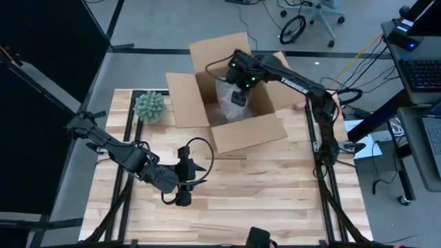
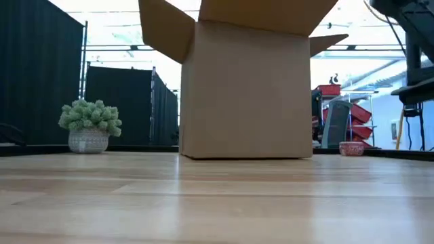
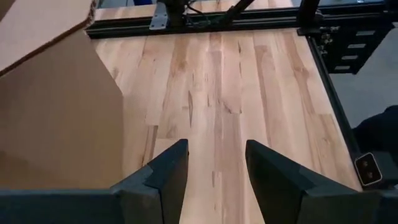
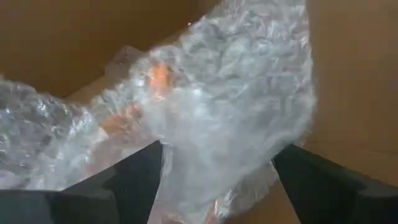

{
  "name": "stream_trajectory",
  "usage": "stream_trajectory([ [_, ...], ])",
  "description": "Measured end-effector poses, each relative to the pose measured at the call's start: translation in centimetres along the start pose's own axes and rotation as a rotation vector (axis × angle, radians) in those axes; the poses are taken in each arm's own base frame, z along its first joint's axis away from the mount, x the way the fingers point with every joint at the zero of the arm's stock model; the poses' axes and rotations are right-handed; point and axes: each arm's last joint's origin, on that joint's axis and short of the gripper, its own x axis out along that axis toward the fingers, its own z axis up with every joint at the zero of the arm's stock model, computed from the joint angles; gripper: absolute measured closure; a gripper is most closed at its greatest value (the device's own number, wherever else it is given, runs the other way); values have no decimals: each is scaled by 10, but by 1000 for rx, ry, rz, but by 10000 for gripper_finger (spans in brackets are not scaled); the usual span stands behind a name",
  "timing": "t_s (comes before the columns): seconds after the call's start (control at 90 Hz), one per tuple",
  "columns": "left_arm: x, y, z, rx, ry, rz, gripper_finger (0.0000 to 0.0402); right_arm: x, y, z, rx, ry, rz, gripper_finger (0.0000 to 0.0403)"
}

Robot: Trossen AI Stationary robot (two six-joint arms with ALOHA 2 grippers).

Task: Wrap mug
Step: Put the wrapped orange mug into the box

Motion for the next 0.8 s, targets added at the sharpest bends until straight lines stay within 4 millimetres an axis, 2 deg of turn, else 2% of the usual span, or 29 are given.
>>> stream_trajectory([
  [0.056,0,0,0,3,1,-1,252,-16,0,-1,-1,-38,-8,117],
  [0.133,0,0,0,3,0,-2,252,-29,1,-1,-4,-80,-18,117],
  [0.389,0,0,0,2,2,-6,252,-32,-1,-1,-16,-93,-30,122],
  [0.556,0,0,0,11,2,-4,252,-42,-1,15,14,-294,-45,152],
  [0.633,1,1,0,15,2,-1,252,-27,2,23,3,-305,-30,184],
  [0.8,1,1,0,10,2,-1,252,39,3,18,-9,-71,14,294],
])
